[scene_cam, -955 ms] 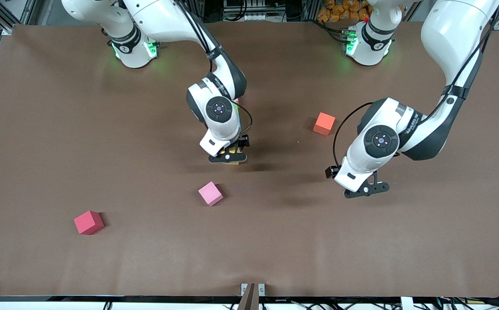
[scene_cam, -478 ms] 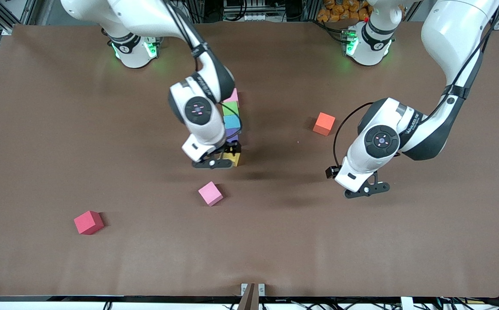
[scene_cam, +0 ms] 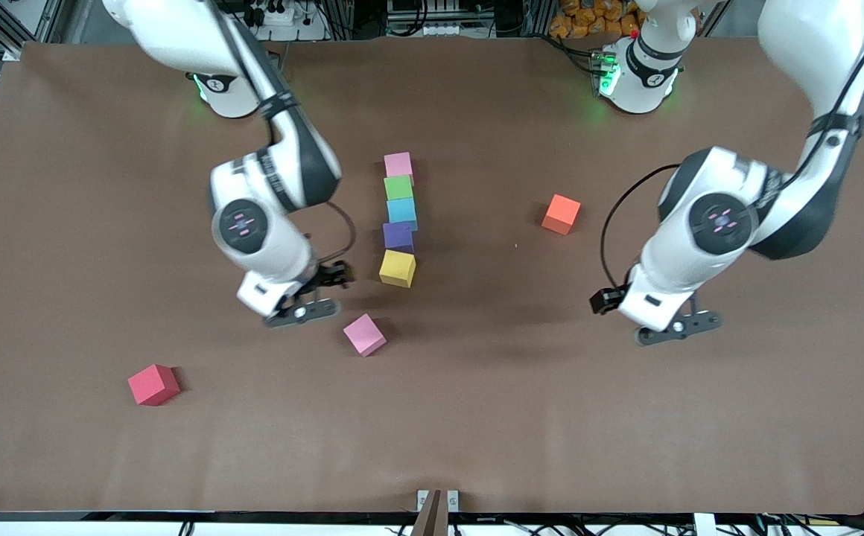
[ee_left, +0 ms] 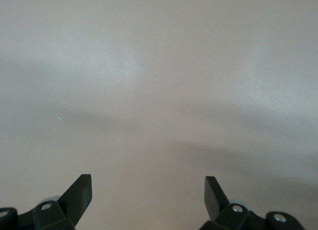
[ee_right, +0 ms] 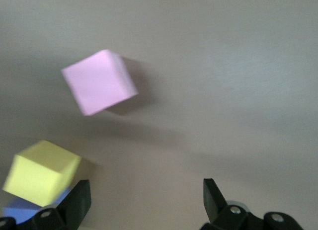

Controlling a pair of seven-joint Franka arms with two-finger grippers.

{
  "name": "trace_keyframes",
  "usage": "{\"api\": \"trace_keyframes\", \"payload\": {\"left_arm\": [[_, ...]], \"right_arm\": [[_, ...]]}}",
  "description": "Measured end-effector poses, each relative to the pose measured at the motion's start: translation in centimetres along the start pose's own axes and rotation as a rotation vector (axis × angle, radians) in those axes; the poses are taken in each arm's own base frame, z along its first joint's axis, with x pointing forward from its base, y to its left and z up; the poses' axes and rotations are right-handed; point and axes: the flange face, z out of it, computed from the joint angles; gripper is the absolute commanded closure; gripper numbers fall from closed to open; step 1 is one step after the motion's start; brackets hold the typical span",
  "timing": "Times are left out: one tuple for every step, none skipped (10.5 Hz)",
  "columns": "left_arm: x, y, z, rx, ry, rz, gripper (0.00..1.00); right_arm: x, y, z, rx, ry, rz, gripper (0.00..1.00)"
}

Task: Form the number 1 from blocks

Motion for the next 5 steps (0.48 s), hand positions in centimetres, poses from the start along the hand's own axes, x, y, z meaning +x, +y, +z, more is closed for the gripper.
{"api": "trace_keyframes", "payload": {"left_arm": [[0.0, -0.8, -1.5, -0.002, 0.005, 0.012, 0.0], [-0.2, -1.2, -2.6, 0.009, 0.007, 0.023, 0.0], [-0.5, -1.5, -3.5, 0.028, -0.002, 0.039, 0.0], [-0.5, -1.7, -4.6, 0.042, -0.011, 0.056, 0.0], [-0.5, -2.0, -5.6, 0.051, -0.017, 0.072, 0.0]], "right_arm": [[0.3, 2.6, -1.2, -0.021, -0.031, -0.039, 0.0], [0.3, 4.0, -2.7, -0.029, -0.066, -0.051, 0.0], [0.2, 4.5, -4.8, -0.032, -0.088, -0.044, 0.0], [0.0, 5.2, -7.6, -0.032, -0.079, 0.014, 0.0], [-0.4, 7.1, -10.9, -0.03, -0.04, 0.121, 0.0]]}}
